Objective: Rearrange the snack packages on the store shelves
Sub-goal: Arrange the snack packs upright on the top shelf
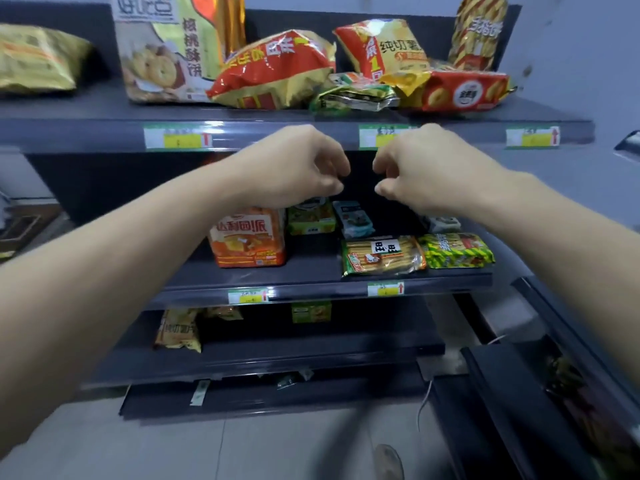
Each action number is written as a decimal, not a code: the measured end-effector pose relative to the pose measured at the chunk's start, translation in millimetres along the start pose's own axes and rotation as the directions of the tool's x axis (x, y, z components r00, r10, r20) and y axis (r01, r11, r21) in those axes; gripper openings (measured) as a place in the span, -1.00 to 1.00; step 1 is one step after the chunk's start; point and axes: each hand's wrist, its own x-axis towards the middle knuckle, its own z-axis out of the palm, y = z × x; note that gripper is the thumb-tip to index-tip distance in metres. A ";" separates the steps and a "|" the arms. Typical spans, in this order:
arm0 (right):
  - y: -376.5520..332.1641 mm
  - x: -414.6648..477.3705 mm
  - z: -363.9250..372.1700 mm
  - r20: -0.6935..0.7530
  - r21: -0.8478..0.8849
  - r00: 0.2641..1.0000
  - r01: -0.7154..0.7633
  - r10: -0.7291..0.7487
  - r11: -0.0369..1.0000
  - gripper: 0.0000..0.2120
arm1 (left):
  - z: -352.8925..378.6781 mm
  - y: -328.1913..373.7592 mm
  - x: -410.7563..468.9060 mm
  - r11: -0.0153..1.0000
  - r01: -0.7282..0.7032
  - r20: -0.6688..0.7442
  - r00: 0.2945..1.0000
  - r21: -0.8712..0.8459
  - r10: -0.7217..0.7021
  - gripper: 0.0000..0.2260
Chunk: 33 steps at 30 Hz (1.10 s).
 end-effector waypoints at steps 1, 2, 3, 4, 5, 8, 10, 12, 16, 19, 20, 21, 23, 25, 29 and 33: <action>-7.7 2.3 3.8 0.016 0.011 1.000 0.016 -0.016 1.000 -0.78 | -0.3 -7.8 -6.7 1.000 0.027 -0.001 1.000 -0.005 -0.027 -0.78; -15.2 4.7 7.7 0.034 0.024 0.999 0.032 -0.033 0.999 -0.78 | -0.6 -15.3 -13.2 0.999 0.053 -0.001 0.999 -0.005 -0.053 -0.78; -22.1 7.6 12.1 0.053 0.036 0.997 0.049 -0.051 0.998 -0.78 | -0.8 -22.9 -19.2 0.997 0.080 -0.001 0.997 0.000 -0.080 -0.78; -28.8 10.8 16.6 0.069 0.045 0.995 0.067 -0.070 0.997 -0.78 | -1.4 -30.9 -25.0 0.994 0.107 -0.003 0.994 0.004 -0.107 -0.79; -35.6 14.0 20.8 0.083 0.051 0.993 0.086 -0.090 0.995 -0.78 | -2.1 -39.0 -30.6 0.991 0.137 -0.006 0.991 0.003 -0.137 -0.80; -55.5 25.5 33.2 0.118 0.061 0.980 0.156 -0.163 0.986 -0.76 | -2.4 -62.2 -47.5 0.973 0.229 -0.026 0.973 -0.016 -0.230 -0.82; -70.0 34.5 42.5 0.133 0.071 0.965 0.216 -0.224 0.974 -0.74 | 2.7 -76.1 -58.6 0.955 0.296 -0.051 0.954 -0.010 -0.296 -0.82; -86.7 44.3 53.2 0.146 0.078 0.942 0.294 -0.302 0.953 -0.75 | 12.1 -89.5 -69.1 0.935 0.355 -0.063 0.933 0.004 -0.354 -0.80; -124.3 67.3 74.8 0.172 0.095 0.880 0.432 -0.443 0.897 -0.73 | 19.1 -117.9 -93.4 0.871 0.489 -0.041 0.872 0.043 -0.488 -0.76; -151.7 85.7 89.7 0.194 0.124 0.827 0.513 -0.527 0.850 -0.73 | 14.7 -140.4 -115.1 0.793 0.608 -0.077 0.792 0.027 -0.605 -0.74; -160.5 91.4 94.7 0.202 0.137 0.809 0.534 -0.551 0.834 -0.74 | 13.5 -147.7 -123.0 0.765 0.643 -0.091 0.763 0.016 -0.640 -0.74; -168.5 96.8 99.3 0.210 0.148 0.794 0.551 -0.571 0.821 -0.74 | 12.9 -155.1 -130.5 0.740 0.673 -0.099 0.737 0.009 -0.669 -0.74; -185.3 107.7 108.5 0.225 0.168 0.768 0.575 -0.599 0.801 -0.74 | 12.4 -171.7 -144.9 0.698 0.716 -0.103 0.694 -0.002 -0.712 -0.75; -197.1 115.4 114.8 0.235 0.177 0.756 0.585 -0.611 0.791 -0.74 | 13.6 -186.7 -153.8 0.675 0.738 -0.103 0.671 -0.007 -0.734 -0.75; -230.3 136.3 130.5 0.256 0.195 0.754 0.572 -0.605 0.796 -0.70 | 10.5 -230.8 -163.3 0.647 0.762 -0.110 0.641 -0.027 -0.760 -0.76; -267.2 162.1 155.1 0.287 0.215 0.793 0.493 -0.537 0.843 -0.67 | 7.7 -289.7 -161.0 0.670 0.742 -0.083 0.666 -0.027 -0.741 -0.76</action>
